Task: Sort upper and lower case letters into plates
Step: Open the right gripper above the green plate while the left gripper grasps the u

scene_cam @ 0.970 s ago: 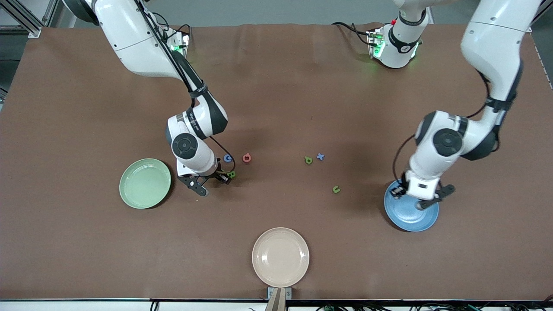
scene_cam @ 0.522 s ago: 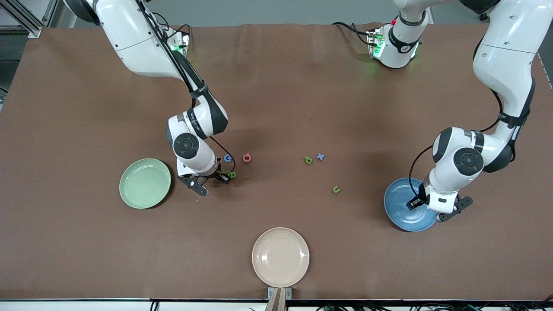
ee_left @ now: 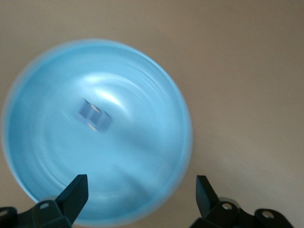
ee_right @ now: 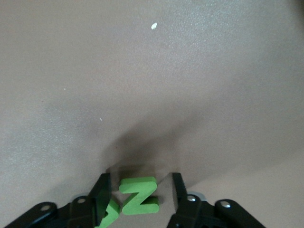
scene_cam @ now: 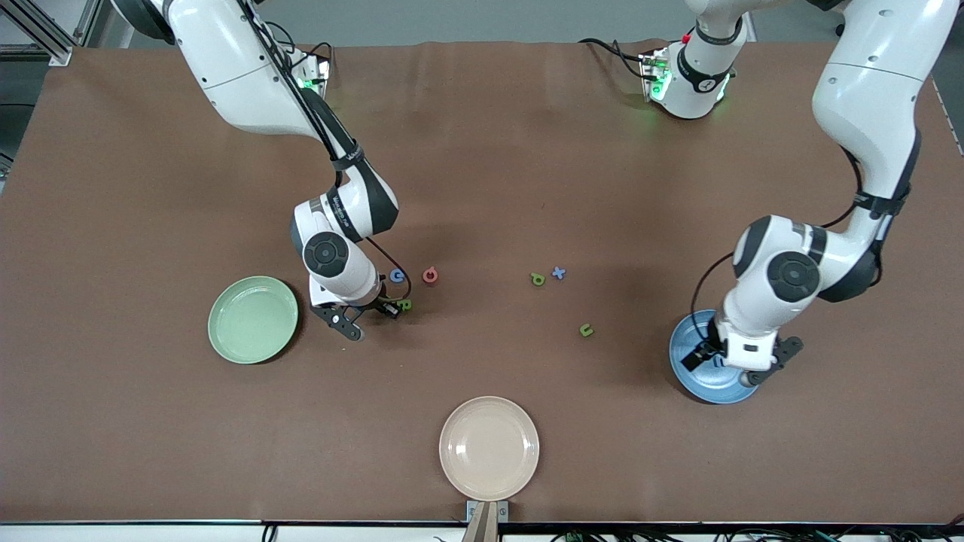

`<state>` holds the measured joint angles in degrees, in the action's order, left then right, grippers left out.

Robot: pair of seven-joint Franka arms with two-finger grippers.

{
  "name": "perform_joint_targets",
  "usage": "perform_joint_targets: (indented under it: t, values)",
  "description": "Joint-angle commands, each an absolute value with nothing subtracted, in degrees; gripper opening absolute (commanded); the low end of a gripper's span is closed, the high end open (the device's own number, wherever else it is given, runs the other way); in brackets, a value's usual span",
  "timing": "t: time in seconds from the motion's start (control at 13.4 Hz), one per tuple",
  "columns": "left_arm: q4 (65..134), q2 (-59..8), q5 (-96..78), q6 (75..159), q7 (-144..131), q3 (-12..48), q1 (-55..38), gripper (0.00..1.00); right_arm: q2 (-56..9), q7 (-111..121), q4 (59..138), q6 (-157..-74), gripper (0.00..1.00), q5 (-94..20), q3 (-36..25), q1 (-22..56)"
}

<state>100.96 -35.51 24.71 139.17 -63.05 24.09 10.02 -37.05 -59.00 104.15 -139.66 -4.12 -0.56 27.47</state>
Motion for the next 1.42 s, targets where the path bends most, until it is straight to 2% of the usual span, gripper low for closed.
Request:
perform_joint_targets:
  t: [0.0, 0.07, 0.22, 0.37, 0.67, 0.97, 1.19, 1.34]
  values:
    - [98.19, -37.43, 24.87, 137.90, -70.02, 24.08, 3.54, 1.00, -37.09, -60.47, 104.24, -139.13, 0.11, -2.99, -0.70, 27.77]
    - [96.96, -38.75, 24.96, 137.90, -73.18, 24.00, 2.04, 1.00, -37.00, -60.21, 104.15, -138.70, 0.04, -2.99, -0.70, 27.51]
    - [94.93, -41.12, 25.05, 137.90, -76.63, 23.91, -0.95, 0.96, -35.87, -56.19, 104.06, -136.42, 0.02, -2.99, -0.88, 26.46]
    - [93.52, -42.88, 25.05, 137.90, -77.86, 23.82, -3.68, 0.82, -31.75, -48.99, 103.63, -130.46, 0.02, -2.99, -1.40, 22.70]
    - [92.11, -45.26, 24.96, 137.55, -79.72, 23.82, -6.33, 0.66, -26.11, -31.69, 104.58, -122.97, 0.01, -2.90, -1.49, 13.12]
    - [92.28, -45.61, 25.05, 134.21, -79.63, 23.82, -6.59, 0.57, -25.58, -13.56, 110.28, -127.50, 0.01, -2.90, -1.49, 3.27]
    - [92.20, -46.40, 24.87, 134.21, -79.80, 23.82, -6.85, 0.49, -25.84, -11.07, 119.51, -140.32, 0.02, -2.99, -1.49, 2.11]
    - [91.94, -46.76, 24.87, 134.21, -79.80, 23.82, -6.86, 0.48, -26.01, -11.07, 120.32, -141.94, 0.03, -2.99, -1.41, 2.11]
